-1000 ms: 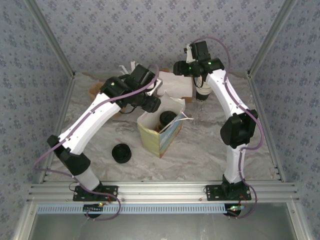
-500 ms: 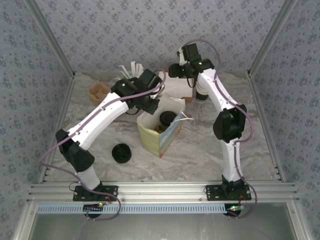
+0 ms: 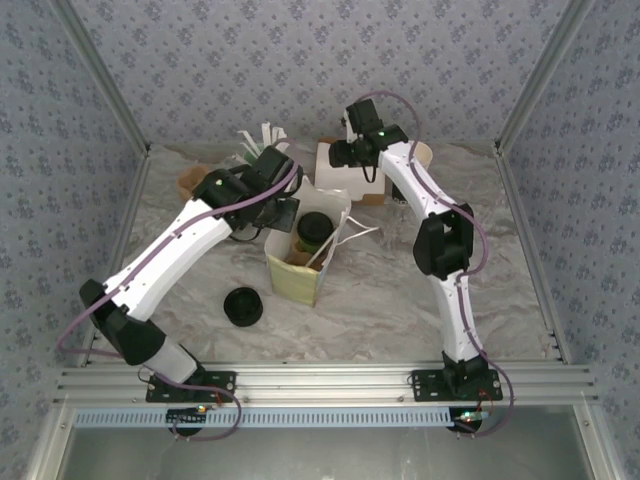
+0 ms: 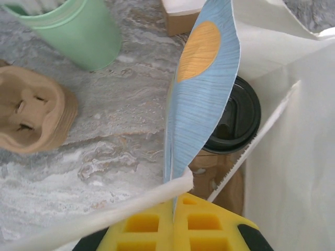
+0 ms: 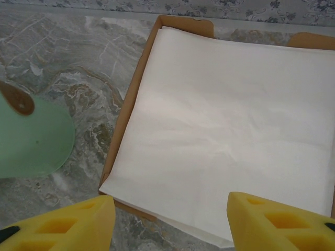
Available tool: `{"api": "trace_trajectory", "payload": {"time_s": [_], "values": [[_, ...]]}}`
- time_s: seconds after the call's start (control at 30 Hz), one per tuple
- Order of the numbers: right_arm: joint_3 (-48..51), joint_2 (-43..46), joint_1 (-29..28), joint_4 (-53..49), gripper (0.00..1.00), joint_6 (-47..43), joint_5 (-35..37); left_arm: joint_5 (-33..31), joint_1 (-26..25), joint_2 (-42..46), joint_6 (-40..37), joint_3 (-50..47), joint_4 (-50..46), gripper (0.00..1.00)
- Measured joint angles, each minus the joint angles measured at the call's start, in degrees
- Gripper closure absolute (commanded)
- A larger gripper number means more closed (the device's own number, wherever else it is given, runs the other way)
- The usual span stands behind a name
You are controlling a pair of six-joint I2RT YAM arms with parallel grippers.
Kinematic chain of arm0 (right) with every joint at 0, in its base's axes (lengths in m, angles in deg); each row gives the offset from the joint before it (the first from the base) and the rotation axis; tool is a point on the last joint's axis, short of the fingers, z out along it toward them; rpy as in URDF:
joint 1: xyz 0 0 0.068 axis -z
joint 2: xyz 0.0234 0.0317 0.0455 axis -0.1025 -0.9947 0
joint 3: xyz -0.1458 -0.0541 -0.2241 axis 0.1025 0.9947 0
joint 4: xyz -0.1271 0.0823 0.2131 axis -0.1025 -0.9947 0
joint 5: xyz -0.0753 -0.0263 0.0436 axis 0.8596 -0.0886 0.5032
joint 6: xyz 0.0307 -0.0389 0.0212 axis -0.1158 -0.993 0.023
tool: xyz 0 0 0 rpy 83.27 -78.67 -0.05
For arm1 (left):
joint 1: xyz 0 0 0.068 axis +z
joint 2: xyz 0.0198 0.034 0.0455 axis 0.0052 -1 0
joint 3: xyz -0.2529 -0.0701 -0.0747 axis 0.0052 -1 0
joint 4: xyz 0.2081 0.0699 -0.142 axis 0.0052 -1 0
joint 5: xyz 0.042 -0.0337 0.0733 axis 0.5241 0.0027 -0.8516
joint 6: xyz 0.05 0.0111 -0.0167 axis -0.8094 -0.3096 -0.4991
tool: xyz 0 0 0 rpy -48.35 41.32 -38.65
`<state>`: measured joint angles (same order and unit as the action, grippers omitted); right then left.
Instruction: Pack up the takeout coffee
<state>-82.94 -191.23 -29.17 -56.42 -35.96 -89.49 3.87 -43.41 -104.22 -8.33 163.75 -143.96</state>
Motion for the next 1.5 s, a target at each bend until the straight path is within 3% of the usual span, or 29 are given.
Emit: {"api": "trace_trajectory", "payload": {"time_s": [0.53, 1.23, 1.4, 1.5], "values": [[-4.76, -9.16, -0.50, -0.92, 0.37, 1.18, 7.30, 1.55, 5.46, 5.01, 7.98, -9.31, 4.20, 0.96], [-9.99, -17.57, -0.31, 0.85, 0.35, 2.45, 13.27, 4.33, 6.75, 8.90, 10.23, -12.26, 8.04, 0.91], [-10.56, -17.92, -0.11, 1.70, 0.41, 3.17, 13.22, 4.48, 7.02, 8.90, 10.56, -12.26, 8.24, 0.75], [-10.67, -18.01, -0.09, 1.84, 0.51, 3.43, 13.22, 4.70, 7.08, 8.90, 10.60, -12.24, 8.63, 0.66]]}}
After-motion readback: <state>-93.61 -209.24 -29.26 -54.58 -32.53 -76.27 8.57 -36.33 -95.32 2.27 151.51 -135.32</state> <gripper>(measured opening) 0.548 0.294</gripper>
